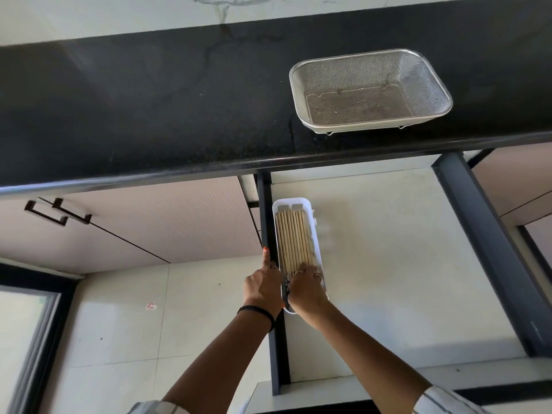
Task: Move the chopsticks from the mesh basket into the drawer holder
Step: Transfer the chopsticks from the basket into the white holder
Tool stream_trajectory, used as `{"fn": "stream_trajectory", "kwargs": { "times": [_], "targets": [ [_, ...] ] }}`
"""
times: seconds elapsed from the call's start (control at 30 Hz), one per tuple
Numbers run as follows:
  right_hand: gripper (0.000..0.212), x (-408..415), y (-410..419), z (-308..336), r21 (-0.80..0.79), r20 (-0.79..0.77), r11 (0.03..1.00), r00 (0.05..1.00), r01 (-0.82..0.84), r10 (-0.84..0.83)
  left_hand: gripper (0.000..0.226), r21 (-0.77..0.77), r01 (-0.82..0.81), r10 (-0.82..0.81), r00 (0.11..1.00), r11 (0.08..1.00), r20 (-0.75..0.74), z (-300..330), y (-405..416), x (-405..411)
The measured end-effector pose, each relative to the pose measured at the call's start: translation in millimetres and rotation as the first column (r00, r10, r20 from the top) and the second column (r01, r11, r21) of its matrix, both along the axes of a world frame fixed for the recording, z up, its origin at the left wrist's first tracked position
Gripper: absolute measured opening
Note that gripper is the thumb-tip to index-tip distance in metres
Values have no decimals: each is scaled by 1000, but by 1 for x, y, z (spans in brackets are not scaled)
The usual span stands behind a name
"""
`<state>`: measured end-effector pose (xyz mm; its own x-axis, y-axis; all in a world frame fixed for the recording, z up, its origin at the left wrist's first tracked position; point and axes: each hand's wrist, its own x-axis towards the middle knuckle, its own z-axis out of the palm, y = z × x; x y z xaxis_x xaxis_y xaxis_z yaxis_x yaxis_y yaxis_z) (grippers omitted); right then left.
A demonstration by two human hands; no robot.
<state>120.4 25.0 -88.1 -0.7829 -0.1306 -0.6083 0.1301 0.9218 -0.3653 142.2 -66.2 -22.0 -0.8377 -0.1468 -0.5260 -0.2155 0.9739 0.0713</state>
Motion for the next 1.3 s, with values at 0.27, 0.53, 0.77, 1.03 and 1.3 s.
{"fn": "stream_trajectory", "kwargs": {
  "times": [0.27,0.53,0.77,1.03,1.3],
  "targets": [
    [69,17,16,3,53,-109,946,940,-320,324,87,-35,33,-32,999,999,8,-2,-3,1],
    [67,19,21,6,32,-173,907,891,-421,419,74,-45,31,-31,1000,999,-1,-7,-3,0],
    [64,23,21,3,66,-96,908,903,-414,418,78,-64,44,-44,999,997,1,-10,-4,0],
    [57,27,9,14,123,-91,906,904,-406,418,76,-74,55,-55,998,996,3,-10,-2,-1],
    [46,11,10,36,39,-57,897,895,-440,441,103,179,-65,59,997,982,42,-16,-11,0]
  ]
}}
